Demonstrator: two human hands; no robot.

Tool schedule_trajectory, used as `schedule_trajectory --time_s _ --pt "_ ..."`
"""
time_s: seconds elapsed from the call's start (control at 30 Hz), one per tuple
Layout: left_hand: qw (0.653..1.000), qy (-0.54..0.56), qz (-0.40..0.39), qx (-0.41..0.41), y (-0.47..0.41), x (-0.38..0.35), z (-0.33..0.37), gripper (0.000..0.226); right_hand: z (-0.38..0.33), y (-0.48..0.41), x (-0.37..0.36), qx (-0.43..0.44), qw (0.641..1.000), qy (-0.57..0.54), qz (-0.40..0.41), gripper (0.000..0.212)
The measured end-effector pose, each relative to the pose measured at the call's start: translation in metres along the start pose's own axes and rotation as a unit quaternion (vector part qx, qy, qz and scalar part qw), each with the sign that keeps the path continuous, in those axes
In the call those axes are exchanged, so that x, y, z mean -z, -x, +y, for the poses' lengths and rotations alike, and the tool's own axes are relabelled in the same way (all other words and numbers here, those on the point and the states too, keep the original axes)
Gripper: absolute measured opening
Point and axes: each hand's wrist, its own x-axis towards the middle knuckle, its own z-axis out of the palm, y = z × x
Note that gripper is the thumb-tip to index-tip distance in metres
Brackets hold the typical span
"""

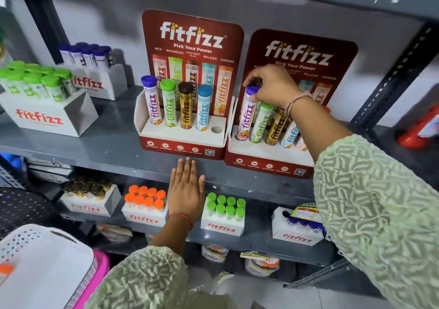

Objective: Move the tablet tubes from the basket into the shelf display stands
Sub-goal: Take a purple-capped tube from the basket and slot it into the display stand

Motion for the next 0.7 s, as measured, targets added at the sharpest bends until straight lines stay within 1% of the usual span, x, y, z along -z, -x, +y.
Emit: schedule_trajectory --time_s 0.4,0.57,0.63,0.7 --pt "1.0 -0.006 -0.01 -0.013 0.002 0.003 -0.001 0.065 0.001 0.007 -0.004 0.002 0.999 -0.026 0.026 0.035" --pt "1.0 -0.004 -0.016 -0.015 0.002 0.005 -0.002 0.066 0.0 0.007 -0.003 -0.006 1.0 -0.023 0.014 0.035" --pt "1.0 -0.006 -0.019 -0.016 0.002 0.005 -0.002 0.062 0.003 0.009 -0.001 -0.017 0.999 -0.026 0.008 0.035" --pt "1.0 -0.007 -0.019 -0.018 0.002 0.004 -0.003 0.054 0.005 0.012 -0.003 -0.015 0.999 -0.031 0.0 0.034"
